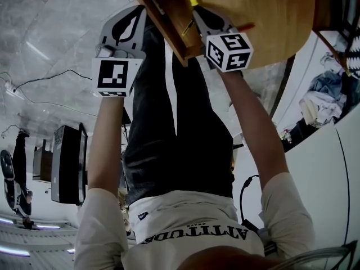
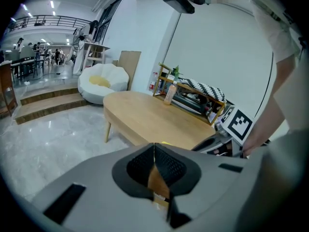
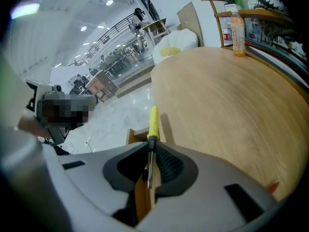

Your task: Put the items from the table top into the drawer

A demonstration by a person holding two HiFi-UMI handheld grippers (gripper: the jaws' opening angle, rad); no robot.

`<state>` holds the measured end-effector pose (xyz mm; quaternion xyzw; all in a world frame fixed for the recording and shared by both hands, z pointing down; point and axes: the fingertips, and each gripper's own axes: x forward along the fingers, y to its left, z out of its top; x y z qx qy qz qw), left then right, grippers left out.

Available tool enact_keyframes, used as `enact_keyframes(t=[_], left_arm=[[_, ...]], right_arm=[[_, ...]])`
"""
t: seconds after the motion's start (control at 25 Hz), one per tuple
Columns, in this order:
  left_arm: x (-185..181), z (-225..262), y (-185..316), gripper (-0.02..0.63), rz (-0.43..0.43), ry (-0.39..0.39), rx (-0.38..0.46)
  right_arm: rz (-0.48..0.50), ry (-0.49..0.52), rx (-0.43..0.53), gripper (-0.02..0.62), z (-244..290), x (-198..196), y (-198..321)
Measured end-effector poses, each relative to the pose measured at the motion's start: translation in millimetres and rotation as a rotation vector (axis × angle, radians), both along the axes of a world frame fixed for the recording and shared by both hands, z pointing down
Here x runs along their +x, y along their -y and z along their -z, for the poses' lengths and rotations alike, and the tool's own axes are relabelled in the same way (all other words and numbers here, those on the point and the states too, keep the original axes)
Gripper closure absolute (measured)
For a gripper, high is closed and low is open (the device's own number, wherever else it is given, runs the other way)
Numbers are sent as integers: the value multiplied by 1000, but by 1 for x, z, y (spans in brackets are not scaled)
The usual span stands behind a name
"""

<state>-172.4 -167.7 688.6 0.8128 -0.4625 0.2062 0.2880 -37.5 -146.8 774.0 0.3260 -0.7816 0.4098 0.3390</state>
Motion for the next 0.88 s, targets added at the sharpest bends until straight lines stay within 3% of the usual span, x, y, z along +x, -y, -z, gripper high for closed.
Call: enact_keyframes(t=[0.36, 0.64, 0.88], left_arm=[[-12, -20, -24, 584, 27, 9, -38], [-20, -30, -51, 584, 67, 9, -83], [-19, -38, -57, 584, 85, 9, -103]], right_arm=[[74, 36, -105, 531, -20, -34, -47], [53, -36, -228, 529, -56, -38, -83], [45, -86, -257, 531, -81, -33, -89]])
